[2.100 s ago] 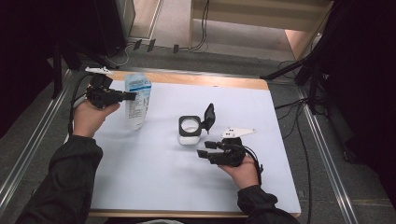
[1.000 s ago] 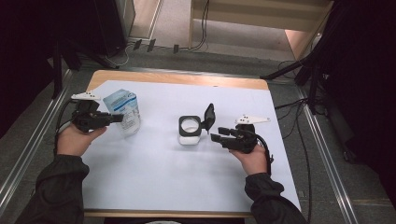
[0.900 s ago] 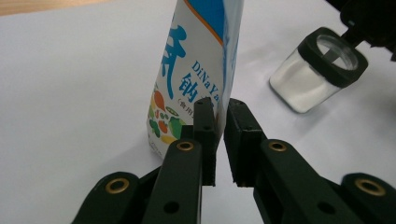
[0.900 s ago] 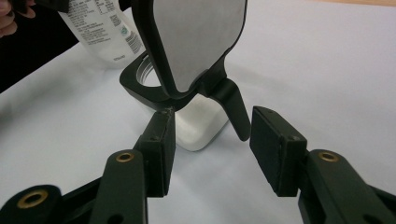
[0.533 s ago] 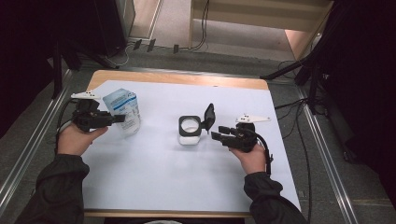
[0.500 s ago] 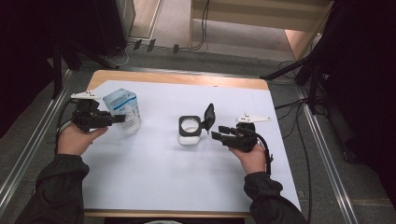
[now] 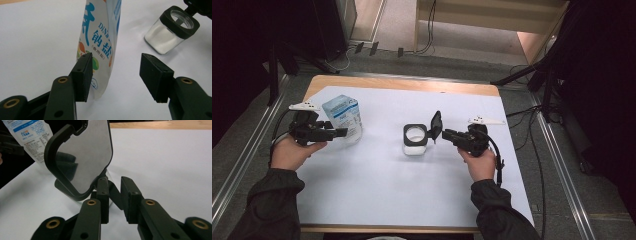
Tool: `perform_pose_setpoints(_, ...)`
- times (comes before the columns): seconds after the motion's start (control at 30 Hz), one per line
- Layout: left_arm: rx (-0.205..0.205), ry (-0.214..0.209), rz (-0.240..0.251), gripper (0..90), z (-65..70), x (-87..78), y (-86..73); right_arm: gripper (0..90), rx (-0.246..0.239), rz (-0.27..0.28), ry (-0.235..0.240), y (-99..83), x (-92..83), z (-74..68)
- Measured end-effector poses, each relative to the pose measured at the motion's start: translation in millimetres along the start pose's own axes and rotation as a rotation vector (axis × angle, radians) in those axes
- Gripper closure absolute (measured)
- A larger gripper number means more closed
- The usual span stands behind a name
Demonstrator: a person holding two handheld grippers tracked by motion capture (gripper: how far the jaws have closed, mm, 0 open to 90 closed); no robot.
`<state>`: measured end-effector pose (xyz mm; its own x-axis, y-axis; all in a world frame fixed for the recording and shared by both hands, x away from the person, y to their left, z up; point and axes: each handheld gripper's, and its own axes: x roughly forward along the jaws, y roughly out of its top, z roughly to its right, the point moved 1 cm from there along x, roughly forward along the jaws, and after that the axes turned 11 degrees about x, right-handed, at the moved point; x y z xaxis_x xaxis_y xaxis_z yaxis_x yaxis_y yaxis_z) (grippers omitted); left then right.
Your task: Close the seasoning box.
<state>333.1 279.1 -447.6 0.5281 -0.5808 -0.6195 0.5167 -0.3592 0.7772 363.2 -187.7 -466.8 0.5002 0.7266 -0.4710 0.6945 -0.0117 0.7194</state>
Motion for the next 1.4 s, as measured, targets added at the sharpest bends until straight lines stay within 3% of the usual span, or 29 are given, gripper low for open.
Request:
perform_pose_setpoints(0.13, 0.001, -0.001, -0.010, 43.2, 2.1, 1.5, -3.4, 86.1, -0.017, -0.012, -0.002, 3.0, 5.4, -3.6)
perform_pose_setpoints(0.43, -0.007, 0.007, -0.010, 41.2, 2.3, -0.9, -10.4, 90.0, -0.047, -0.011, 0.002, 9.8, 21.4, -11.9)
perform_pose_setpoints(0.63, -0.018, 0.000, 0.013, 40.6, 4.3, -5.0, -16.4, 90.0, -0.024, 0.001, 0.014, 12.9, 23.7, -10.2)
perform_pose_setpoints(0.83, -0.016, -0.015, 0.005, 39.8, 5.9, -6.3, -20.5, 90.0, -0.017, 0.005, 0.024, 15.2, 26.9, -12.2)
perform_pose_setpoints(1.2, -0.022, -0.026, -0.002, 38.6, 7.2, -5.4, -25.8, 90.0, -0.064, 0.011, 0.019, 18.8, 32.6, -18.6)
perform_pose_setpoints(1.4, -0.016, -0.027, -0.008, 38.3, 8.2, -5.4, -26.8, 90.0, -0.064, 0.008, 0.020, 19.3, 33.9, -19.8)
